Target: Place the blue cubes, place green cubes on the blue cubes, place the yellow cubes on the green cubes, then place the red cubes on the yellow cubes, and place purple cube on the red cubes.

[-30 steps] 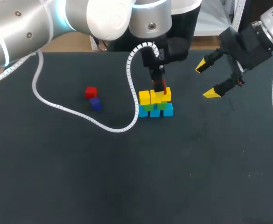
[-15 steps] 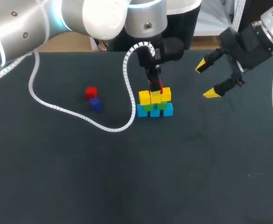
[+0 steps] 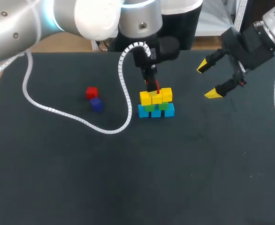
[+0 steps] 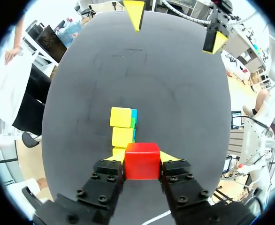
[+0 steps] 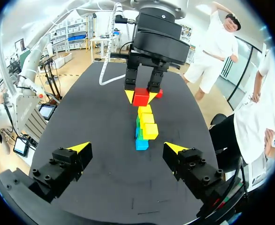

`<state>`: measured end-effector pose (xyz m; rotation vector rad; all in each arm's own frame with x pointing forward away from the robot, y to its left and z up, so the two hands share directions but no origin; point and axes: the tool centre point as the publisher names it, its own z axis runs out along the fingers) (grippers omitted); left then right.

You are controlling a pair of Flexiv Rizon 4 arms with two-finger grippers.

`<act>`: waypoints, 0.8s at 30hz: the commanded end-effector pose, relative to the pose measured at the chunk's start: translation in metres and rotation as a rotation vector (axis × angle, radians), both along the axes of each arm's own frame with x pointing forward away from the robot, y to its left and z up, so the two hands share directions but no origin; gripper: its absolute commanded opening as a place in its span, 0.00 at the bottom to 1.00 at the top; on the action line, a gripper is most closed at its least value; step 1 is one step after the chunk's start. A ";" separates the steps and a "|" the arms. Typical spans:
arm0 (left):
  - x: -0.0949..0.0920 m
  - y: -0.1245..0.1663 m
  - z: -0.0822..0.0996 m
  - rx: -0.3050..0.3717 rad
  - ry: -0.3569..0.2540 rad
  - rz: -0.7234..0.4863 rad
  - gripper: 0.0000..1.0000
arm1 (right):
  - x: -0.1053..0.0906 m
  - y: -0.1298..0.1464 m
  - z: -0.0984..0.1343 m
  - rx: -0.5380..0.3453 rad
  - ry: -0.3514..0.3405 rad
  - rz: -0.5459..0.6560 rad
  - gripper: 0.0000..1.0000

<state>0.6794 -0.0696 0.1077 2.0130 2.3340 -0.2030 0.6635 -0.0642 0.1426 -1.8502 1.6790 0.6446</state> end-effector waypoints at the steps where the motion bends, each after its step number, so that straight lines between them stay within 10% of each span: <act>1: -0.002 0.004 0.002 -0.008 -0.013 0.000 0.00 | 0.000 0.000 0.000 0.001 0.000 0.001 1.00; 24: -0.029 0.016 0.015 0.007 -0.034 0.010 0.00 | 0.000 0.000 0.000 0.001 0.000 0.001 1.00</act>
